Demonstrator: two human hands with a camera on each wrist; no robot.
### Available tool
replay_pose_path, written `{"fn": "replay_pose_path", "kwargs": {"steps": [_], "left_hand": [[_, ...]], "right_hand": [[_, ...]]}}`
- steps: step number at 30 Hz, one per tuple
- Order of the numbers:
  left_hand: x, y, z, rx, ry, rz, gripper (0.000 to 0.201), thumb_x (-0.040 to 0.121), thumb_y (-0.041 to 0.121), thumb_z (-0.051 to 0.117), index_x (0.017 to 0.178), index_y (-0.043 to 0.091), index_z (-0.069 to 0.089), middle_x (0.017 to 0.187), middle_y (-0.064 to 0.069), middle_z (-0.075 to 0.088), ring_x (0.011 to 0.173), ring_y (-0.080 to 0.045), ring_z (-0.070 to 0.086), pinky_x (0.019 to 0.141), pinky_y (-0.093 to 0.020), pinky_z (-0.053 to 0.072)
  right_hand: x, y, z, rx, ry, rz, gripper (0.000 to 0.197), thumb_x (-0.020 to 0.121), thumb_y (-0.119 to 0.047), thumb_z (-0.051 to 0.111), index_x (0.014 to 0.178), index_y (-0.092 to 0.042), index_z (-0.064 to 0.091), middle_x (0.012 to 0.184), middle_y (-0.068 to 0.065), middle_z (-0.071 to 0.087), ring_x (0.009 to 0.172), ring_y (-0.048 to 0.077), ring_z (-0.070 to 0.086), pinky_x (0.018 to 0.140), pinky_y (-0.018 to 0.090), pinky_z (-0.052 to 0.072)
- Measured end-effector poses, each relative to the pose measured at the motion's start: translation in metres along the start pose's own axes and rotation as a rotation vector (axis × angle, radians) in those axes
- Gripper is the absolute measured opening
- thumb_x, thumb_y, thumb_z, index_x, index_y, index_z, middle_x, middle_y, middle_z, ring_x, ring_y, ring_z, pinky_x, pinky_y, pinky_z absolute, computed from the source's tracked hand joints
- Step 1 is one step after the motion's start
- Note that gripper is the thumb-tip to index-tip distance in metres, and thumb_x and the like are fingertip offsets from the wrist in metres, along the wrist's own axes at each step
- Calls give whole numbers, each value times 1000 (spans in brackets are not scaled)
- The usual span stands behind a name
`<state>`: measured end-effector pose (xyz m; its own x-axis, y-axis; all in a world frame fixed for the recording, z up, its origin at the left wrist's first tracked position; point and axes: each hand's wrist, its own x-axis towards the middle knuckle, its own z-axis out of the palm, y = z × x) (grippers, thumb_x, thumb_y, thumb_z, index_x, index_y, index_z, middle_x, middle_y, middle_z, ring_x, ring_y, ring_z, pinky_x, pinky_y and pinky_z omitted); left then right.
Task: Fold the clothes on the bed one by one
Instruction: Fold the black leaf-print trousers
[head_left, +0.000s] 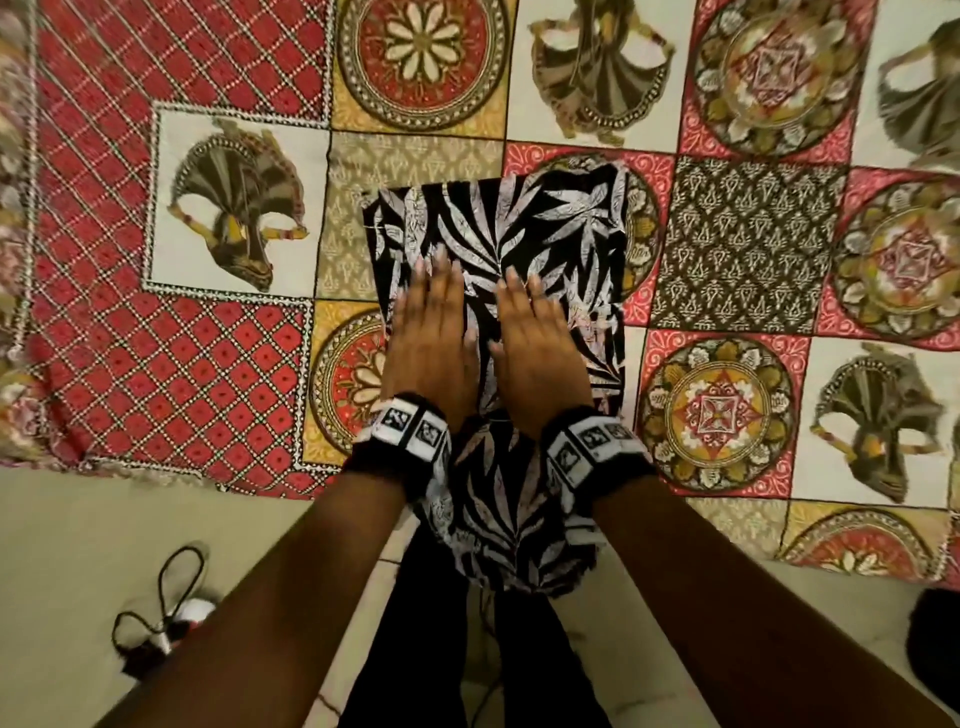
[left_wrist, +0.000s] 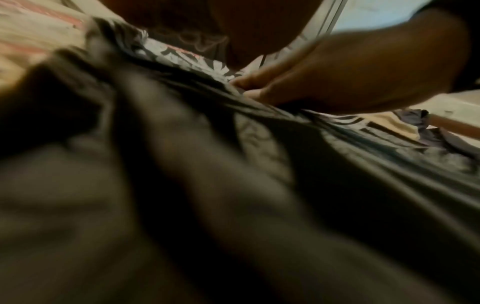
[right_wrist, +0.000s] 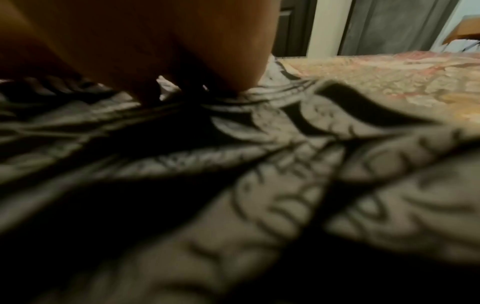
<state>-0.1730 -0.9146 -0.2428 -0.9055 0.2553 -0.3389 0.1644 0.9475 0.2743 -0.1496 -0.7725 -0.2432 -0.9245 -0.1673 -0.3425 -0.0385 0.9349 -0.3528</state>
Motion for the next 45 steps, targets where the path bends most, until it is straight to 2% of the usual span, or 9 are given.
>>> {"fn": "replay_pose_path", "kwargs": {"steps": [7, 11, 16, 21, 27, 30, 34, 41, 45], "left_hand": [[40, -76, -24, 137, -42, -120, 99, 90, 82, 13, 156, 15, -18, 164, -5, -22, 152, -26, -17, 124, -49, 1], [55, -86, -44, 94, 49, -95, 93, 97, 71, 20, 157, 6, -7, 165, -16, -10, 153, -30, -9, 125, -45, 0], [79, -42, -38, 203, 9, 221, 68, 105, 41, 28, 158, 14, -5, 166, -12, -5, 153, -30, -5, 125, -46, 3], [95, -60, -33, 220, -58, 188, 65, 104, 50, 14, 159, 21, -7, 167, 3, -11, 153, -16, -9, 124, -43, -1], [103, -91, -47, 44, 41, 102, 57, 107, 34, 27, 159, 14, 14, 167, -2, 9, 153, -20, 9, 124, -38, 12], [106, -90, -64, -58, 177, 60, 45, 100, 30, 49, 139, 9, 48, 150, -14, 41, 135, -32, 39, 112, -40, 33], [121, -97, -77, -235, 215, -115, 22, 89, 35, 66, 93, 14, 66, 111, -16, 59, 104, -34, 58, 89, -35, 46], [128, -97, -78, -265, 88, -209, 23, 93, 29, 59, 86, 11, 70, 97, -19, 67, 88, -33, 62, 77, -34, 46], [127, -101, -77, -642, 102, -422, 24, 90, 23, 56, 67, 19, 52, 77, -14, 56, 73, -20, 50, 66, -30, 36]], "right_hand": [[-8, 43, -5, -67, 130, 215, 90, 99, -71, 30, 161, -9, 7, 169, 8, 2, 156, 23, 0, 127, 49, 4], [25, 16, -26, -31, 253, 180, 82, 104, -60, 34, 160, -3, 13, 168, 15, 8, 156, 31, 4, 127, 49, 3], [71, 8, -26, -83, 40, -135, 74, 106, -53, 26, 161, -7, 8, 169, 11, 4, 157, 27, 1, 127, 47, 2], [73, 62, -40, -219, -11, -9, 94, 97, -77, 17, 162, -11, 0, 170, 7, -5, 157, 23, -5, 127, 48, 3], [69, 77, -43, -180, 75, 148, 109, 90, -86, 24, 161, -6, 1, 170, 10, -3, 157, 24, -5, 126, 52, 6], [69, 81, -43, -118, 107, 163, 103, 95, -79, 30, 161, -5, 2, 170, 12, -1, 157, 25, -3, 127, 50, 6], [71, 95, -55, 64, 145, 296, 90, 101, -67, 30, 161, -6, 2, 169, 13, 2, 157, 26, 1, 127, 46, 9], [76, 103, -70, 25, 92, 273, 68, 108, -52, 20, 162, -13, 7, 169, 6, 5, 156, 21, 4, 127, 41, 7], [74, 103, -66, 8, 118, 279, 64, 109, -46, 21, 162, -13, 7, 169, 5, 4, 156, 21, 3, 127, 42, 5]]}}
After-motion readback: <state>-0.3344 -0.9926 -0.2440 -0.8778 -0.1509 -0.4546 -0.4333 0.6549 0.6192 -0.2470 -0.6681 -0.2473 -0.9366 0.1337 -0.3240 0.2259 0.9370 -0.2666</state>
